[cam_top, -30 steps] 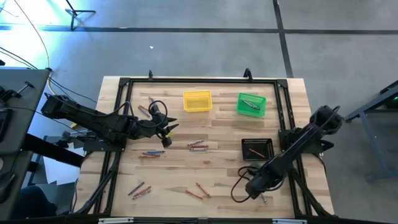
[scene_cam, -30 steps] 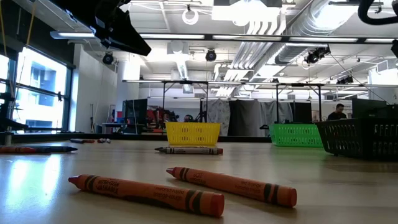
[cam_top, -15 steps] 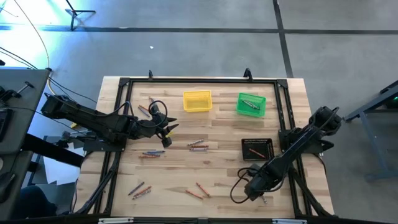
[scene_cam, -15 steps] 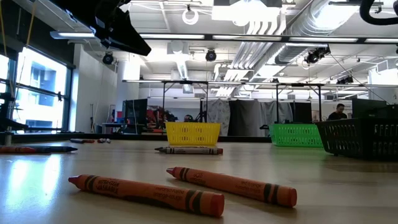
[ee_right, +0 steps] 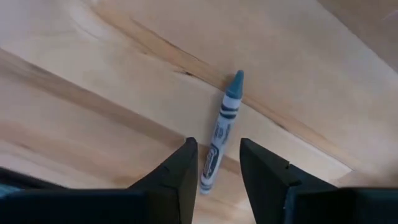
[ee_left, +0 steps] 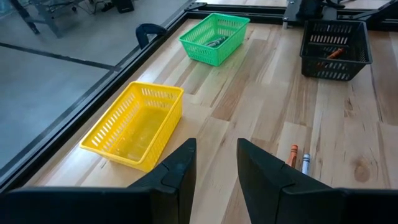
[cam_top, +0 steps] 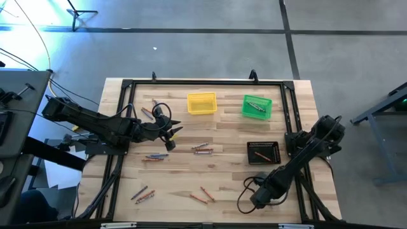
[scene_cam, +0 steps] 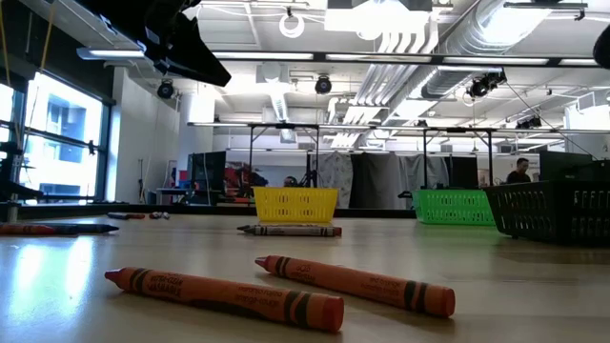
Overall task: Sort crayons
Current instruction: Put the gray crayon into the green basket
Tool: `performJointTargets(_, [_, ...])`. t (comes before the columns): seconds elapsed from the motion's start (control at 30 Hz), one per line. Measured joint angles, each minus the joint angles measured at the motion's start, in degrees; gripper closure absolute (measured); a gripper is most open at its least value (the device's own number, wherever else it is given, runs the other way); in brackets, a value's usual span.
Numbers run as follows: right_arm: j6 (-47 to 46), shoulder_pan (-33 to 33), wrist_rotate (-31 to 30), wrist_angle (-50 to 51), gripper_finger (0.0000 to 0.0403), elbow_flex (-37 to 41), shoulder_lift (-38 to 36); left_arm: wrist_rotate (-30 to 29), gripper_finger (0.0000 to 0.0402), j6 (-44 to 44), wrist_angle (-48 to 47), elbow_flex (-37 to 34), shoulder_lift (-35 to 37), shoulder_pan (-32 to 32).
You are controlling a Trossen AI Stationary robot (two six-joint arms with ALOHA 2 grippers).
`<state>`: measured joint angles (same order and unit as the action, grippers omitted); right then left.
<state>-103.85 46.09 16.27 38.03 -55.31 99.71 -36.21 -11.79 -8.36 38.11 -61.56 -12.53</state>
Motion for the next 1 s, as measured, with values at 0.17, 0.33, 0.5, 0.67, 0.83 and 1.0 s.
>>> performJointTargets(0.17, [0.35,-0.07,0.11,-0.06,0.0297,-0.19,1.84,0.00,0.0300,0.00,0.00,0.00,0.00,0.00])
performJointTargets(0.33, [0.35,-0.07,-0.04,0.24,0.0305,-0.28,2.95,0.00,0.0300,0.00,0.00,0.00,0.00,0.00])
performJointTargets(0.5, [0.35,-0.04,-0.57,0.69,0.0333,-0.22,3.03,0.00,0.0300,0.00,0.00,0.00,0.01,0.02])
performJointTargets(0.67, [0.40,-0.04,-0.77,0.91,0.0379,-0.15,3.05,0.00,0.0300,0.00,0.00,0.00,0.00,0.02])
performJointTargets(0.83, [1.88,-0.07,-0.32,0.78,0.0394,-0.13,3.11,0.00,0.0300,0.00,0.01,0.00,0.01,0.02])
performJointTargets(1.0, [2.79,-0.11,0.55,0.58,0.0396,-0.19,2.33,-0.02,0.0300,0.00,0.02,0.00,0.02,0.02])
